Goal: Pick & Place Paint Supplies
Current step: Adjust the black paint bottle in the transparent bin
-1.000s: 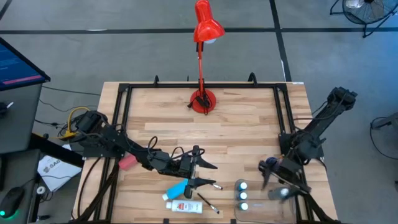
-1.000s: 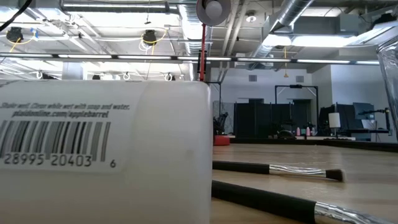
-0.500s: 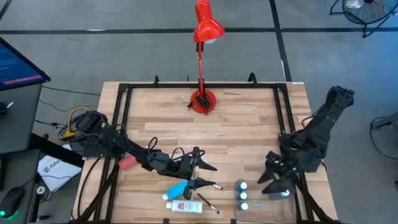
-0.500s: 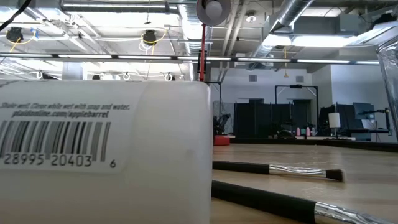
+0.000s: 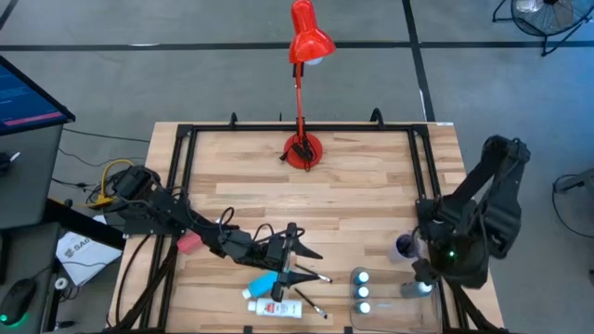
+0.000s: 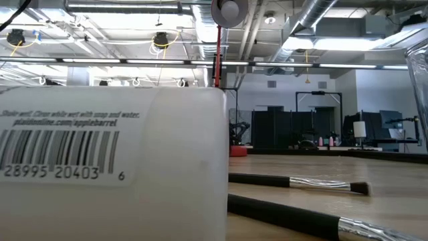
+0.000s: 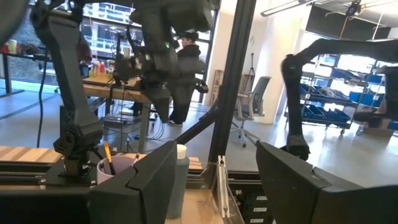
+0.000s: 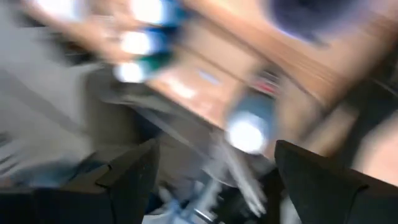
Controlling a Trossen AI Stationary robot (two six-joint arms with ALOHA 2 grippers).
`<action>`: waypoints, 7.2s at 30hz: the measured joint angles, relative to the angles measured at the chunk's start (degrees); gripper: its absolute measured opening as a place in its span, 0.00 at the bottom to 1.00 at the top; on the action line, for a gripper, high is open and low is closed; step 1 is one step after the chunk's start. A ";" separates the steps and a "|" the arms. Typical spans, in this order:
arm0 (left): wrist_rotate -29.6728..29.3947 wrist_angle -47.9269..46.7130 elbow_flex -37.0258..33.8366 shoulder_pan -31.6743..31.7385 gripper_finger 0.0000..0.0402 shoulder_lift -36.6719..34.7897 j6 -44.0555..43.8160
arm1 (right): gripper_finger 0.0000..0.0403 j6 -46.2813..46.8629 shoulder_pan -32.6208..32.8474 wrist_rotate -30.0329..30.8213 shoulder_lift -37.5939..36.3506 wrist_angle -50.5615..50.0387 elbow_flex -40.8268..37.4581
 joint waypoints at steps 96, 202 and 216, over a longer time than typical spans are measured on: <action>0.00 0.17 0.00 -0.20 0.52 -0.07 -1.29 | 0.13 1.55 2.92 -13.81 16.57 4.10 -0.87; 0.56 0.70 0.00 -0.68 0.52 -0.07 -1.29 | 0.74 -66.37 -7.32 2.52 39.08 9.65 -2.00; 0.57 0.74 0.00 -0.68 0.52 -0.07 -1.29 | 0.72 -67.13 -8.56 -0.76 38.81 14.68 -6.44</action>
